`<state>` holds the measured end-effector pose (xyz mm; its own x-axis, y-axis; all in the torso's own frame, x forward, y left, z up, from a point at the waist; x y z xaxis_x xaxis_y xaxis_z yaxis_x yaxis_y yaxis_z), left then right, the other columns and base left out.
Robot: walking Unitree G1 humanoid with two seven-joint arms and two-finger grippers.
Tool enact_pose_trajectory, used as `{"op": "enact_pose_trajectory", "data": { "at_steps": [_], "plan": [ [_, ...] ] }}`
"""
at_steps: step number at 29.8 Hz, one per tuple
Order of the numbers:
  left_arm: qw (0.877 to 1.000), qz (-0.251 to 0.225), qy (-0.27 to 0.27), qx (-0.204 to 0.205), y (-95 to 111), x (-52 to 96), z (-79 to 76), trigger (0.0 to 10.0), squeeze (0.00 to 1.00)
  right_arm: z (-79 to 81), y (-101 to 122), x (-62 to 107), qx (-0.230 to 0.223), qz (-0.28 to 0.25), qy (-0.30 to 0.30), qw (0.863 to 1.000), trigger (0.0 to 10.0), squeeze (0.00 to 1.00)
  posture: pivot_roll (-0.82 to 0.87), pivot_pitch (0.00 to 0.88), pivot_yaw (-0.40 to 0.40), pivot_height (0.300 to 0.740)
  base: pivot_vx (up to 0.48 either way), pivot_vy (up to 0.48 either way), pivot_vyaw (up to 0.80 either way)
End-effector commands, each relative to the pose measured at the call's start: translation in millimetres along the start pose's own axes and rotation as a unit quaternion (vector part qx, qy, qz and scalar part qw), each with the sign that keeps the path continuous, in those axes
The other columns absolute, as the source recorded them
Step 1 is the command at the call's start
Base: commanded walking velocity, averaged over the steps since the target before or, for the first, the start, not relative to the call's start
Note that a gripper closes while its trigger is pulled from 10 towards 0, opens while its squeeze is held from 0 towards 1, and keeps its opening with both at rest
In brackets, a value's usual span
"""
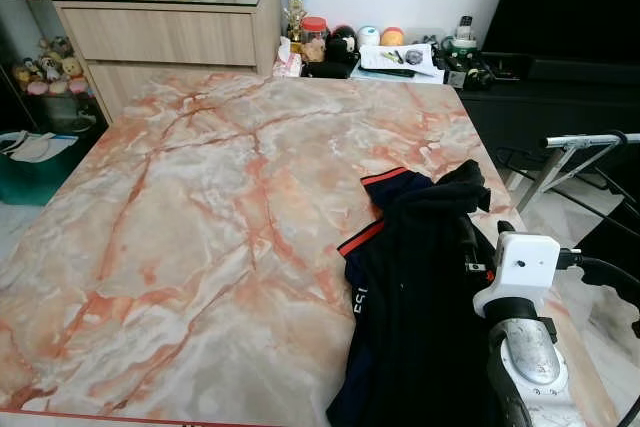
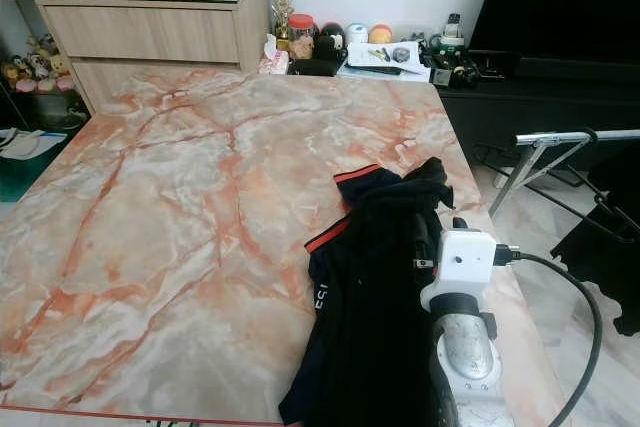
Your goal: Hang hanger
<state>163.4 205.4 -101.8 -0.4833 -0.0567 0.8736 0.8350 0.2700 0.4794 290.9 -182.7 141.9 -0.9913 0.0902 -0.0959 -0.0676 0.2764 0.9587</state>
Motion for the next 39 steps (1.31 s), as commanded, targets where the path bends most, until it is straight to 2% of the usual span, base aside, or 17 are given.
{"op": "enact_pose_trajectory", "data": {
  "at_steps": [1, 7, 12, 39],
  "plan": [
    [1.000, 0.011, 0.000, -0.017, -4.1, 0.5, 1.9, 10.0, 0.00, -1.0, 4.7, -0.8, 0.004, -0.009, -0.002, 1.000, 10.0, 0.00, -0.01, 0.075, -0.023, 0.740, 0.000, -0.240, 0.00],
    [1.000, 0.012, -0.002, -0.018, -4.0, 0.4, 1.6, 10.0, 0.00, -1.1, 5.2, -1.2, 0.017, -0.014, 0.003, 1.000, 10.0, 0.00, -0.01, 0.075, -0.022, 0.740, 0.000, -0.302, 0.00],
    [1.000, 0.012, -0.004, -0.020, -3.5, 0.4, 1.5, 10.0, 0.00, 0.3, 5.9, -1.2, 0.016, -0.017, 0.006, 1.000, 10.0, 0.00, -0.01, 0.077, -0.022, 0.740, 0.000, -0.317, 0.71],
    [1.000, 0.013, -0.012, -0.025, -1.9, 0.2, 0.3, 10.0, 0.00, 0.8, 0.8, 0.8, 0.004, -0.013, 0.005, 1.000, 10.0, 0.00, -0.01, 0.076, -0.020, 0.740, 0.000, -0.329, 0.00]
  ]
}}
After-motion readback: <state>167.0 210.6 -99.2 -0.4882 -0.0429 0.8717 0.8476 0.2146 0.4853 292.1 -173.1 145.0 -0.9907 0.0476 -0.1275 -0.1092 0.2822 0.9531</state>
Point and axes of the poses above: a point about 5 cm out from each wrist's last joint towards the gripper, its own x axis pointing back from the gripper into the wrist, its own y axis along the axis of the wrist's last joint, z = x × y, the point moved 1 cm from there along -x, pointing out of the wrist towards the gripper, and after that the axes turned 11 degrees about x, right-handed, at the moved point
